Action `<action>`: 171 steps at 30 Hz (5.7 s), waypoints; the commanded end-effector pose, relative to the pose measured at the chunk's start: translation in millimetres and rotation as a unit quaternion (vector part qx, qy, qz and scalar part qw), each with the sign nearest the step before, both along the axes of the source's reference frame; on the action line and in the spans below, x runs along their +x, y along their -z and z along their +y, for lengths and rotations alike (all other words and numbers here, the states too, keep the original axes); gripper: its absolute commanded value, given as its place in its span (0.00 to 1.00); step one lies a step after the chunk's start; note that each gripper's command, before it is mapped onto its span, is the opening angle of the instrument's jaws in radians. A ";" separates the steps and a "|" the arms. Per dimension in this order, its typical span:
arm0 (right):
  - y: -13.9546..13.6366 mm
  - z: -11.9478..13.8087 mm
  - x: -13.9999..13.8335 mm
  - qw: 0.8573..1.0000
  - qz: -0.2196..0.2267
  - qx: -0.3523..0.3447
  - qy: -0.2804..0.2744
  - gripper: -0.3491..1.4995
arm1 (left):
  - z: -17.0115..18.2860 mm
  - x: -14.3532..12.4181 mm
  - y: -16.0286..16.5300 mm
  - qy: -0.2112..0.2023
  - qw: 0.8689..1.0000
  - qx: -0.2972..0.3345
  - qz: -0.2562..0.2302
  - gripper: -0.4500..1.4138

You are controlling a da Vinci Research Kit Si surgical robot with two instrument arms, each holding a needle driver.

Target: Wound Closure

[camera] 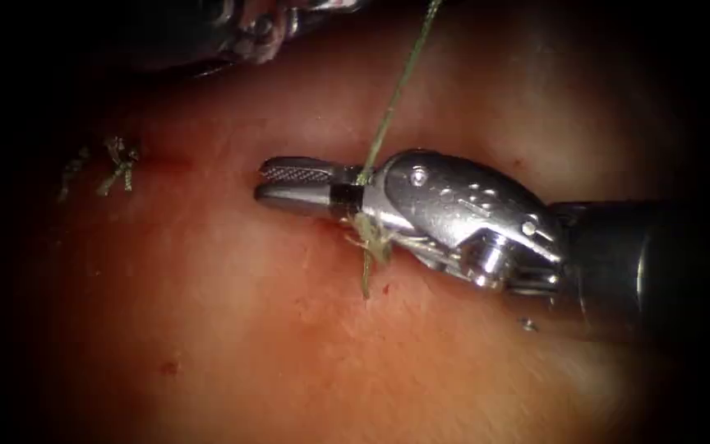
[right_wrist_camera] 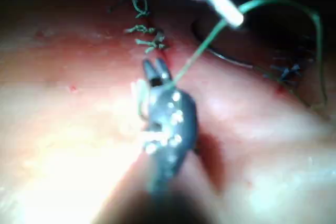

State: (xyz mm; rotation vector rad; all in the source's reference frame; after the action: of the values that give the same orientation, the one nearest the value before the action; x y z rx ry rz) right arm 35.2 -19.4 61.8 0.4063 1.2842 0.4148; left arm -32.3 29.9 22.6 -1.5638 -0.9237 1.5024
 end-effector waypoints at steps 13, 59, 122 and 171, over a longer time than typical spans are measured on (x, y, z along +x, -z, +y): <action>-0.4 0.1 -0.7 1.000 -0.005 -0.010 0.011 0.00 | 1.8 1.6 0.2 0.009 1.000 -0.008 0.006 0.00; -0.9 -1.0 -0.2 1.000 -0.018 -0.024 0.002 0.00 | 2.8 3.1 1.5 0.029 0.999 -0.030 0.001 0.00; 5.0 -0.2 -15.5 0.997 -0.051 -0.025 -0.049 0.99 | 2.6 1.3 -23.1 -0.075 0.993 -0.035 0.082 0.86; 4.0 -1.1 -14.1 0.997 -0.054 -0.030 -0.048 0.99 | -15.9 -1.3 -5.2 -0.151 0.936 -0.283 0.142 0.11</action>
State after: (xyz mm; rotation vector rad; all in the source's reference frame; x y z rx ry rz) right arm 20.3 -20.4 57.2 0.2687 1.2088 0.4736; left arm -32.9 14.2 27.2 -1.5654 -0.6118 2.2991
